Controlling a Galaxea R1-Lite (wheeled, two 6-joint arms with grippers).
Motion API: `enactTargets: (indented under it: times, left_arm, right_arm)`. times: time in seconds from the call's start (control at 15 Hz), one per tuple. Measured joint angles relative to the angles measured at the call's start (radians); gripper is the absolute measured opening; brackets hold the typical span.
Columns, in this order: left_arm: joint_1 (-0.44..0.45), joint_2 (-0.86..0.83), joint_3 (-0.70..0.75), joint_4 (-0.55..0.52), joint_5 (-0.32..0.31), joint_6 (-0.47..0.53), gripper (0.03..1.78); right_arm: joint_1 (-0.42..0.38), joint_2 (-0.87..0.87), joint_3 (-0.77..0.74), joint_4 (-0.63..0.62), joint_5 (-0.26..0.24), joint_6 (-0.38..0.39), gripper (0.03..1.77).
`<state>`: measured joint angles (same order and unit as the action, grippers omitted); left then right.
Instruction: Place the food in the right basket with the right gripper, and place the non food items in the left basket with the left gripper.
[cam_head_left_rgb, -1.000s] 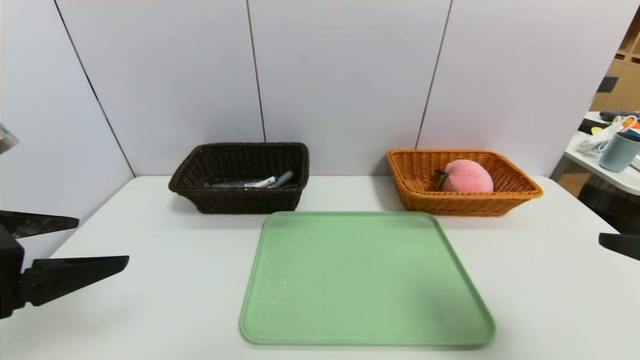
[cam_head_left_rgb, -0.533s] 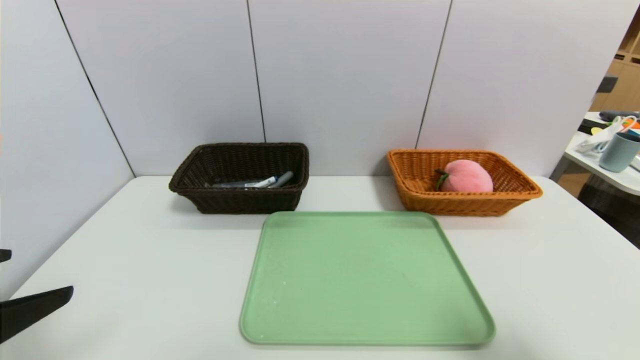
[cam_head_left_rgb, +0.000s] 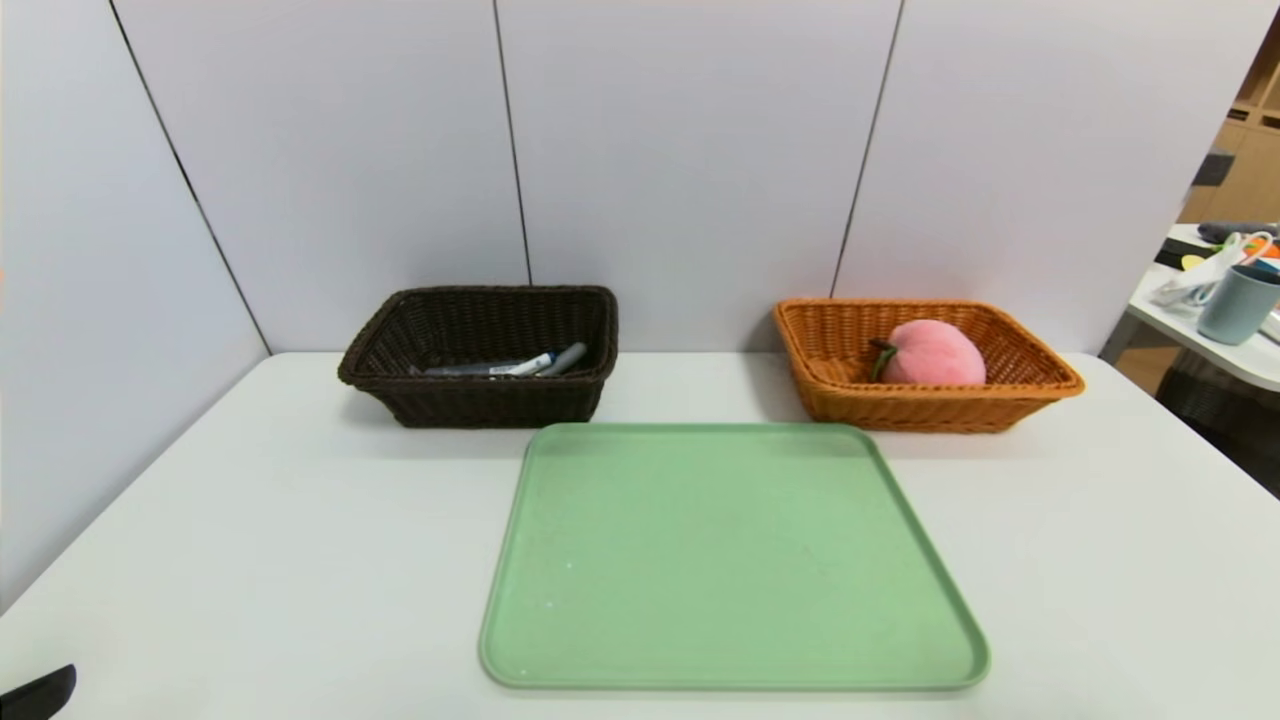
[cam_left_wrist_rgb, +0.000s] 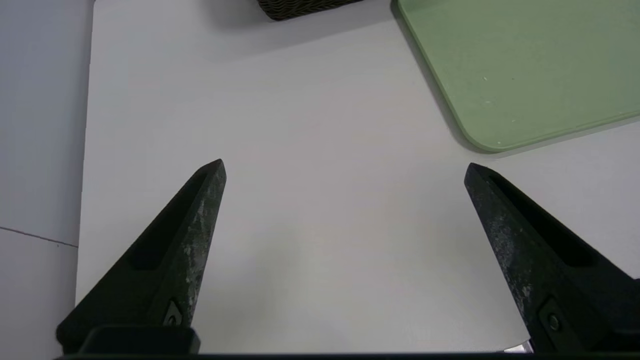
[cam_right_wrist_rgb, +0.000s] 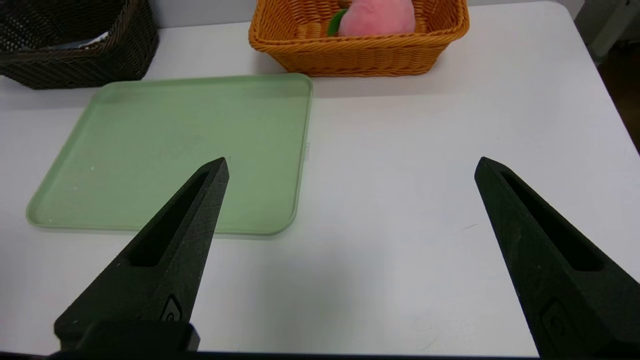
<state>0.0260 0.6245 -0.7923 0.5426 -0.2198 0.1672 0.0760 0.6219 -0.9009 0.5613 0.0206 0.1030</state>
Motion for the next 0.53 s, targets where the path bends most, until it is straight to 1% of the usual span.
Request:
enactTargets:
  times: [0.13, 0.27, 0.4, 0.53]
  left_arm:
    - [0.001, -0.046, 0.038, 0.001, -0.002, -0.001, 1.69]
    - [-0.001, -0.074, 0.059, 0.002, -0.007, -0.003, 1.69]
    - [-0.003, -0.097, 0.074, 0.002, -0.009, -0.005, 1.69]
    - [-0.004, -0.133, 0.107, 0.0, -0.008, -0.009, 1.69]
  right_arm:
    - [-0.019, -0.048, 0.032, 0.0, 0.01, -0.007, 1.7]
    - [-0.035, -0.097, 0.057, 0.007, 0.036, -0.011, 1.7]
    - [-0.04, -0.141, 0.072, 0.019, 0.046, -0.014, 1.7]
    - [-0.041, -0.184, 0.096, 0.019, 0.066, -0.023, 1.7]
